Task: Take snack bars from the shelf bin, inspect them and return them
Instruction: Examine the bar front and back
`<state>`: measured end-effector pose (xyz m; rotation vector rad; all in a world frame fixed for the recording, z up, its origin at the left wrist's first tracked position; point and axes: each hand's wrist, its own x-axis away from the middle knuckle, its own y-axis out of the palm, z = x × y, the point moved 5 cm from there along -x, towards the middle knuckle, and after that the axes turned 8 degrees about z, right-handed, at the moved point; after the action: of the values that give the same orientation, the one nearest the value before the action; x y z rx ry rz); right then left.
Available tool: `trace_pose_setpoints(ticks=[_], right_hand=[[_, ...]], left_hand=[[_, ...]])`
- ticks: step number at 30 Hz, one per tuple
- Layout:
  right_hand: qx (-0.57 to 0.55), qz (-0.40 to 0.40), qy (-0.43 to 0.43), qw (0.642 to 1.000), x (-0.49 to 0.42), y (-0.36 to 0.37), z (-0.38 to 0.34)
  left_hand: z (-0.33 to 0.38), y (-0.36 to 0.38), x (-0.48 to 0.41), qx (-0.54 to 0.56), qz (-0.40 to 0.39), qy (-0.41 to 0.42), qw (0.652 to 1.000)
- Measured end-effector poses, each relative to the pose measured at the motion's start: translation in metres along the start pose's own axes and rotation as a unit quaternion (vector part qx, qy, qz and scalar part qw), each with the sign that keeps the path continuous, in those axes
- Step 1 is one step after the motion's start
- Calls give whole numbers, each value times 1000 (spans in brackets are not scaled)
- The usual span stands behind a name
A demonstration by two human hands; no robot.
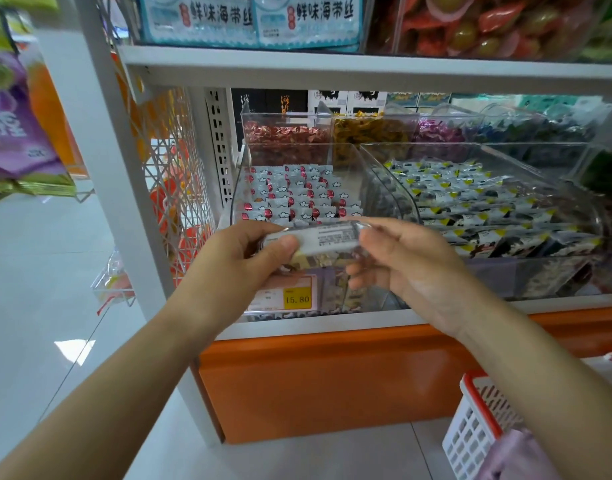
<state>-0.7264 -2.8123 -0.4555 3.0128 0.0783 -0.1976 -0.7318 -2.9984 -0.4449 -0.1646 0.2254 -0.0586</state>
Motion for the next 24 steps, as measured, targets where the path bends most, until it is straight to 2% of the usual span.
trace_pose_setpoints(ticks=[4,6,9,12,16,22,24], right_hand=[[40,39,-48,997,-6,2,-1],[19,74,-58,995,-12,0,-6],[39,144,-85,985,-24,-7,-18],[100,184,-125,970,-40,-4,-32],[129,239,-129,954,-64,1,-38],[15,270,-96,958,-82,1,-22],[-14,269,-100,958,-85,0,-21]], left_hand=[[2,1,-2,-32,22,22,999],[9,-2,-2,-112,52,82,989],[24,-12,-10,-257,116,179,943],[30,-13,-35,-378,104,209,896],[25,-1,-89,-512,14,172,842],[-4,-1,-162,-650,-101,41,752],[-14,0,-174,-676,-132,23,725]])
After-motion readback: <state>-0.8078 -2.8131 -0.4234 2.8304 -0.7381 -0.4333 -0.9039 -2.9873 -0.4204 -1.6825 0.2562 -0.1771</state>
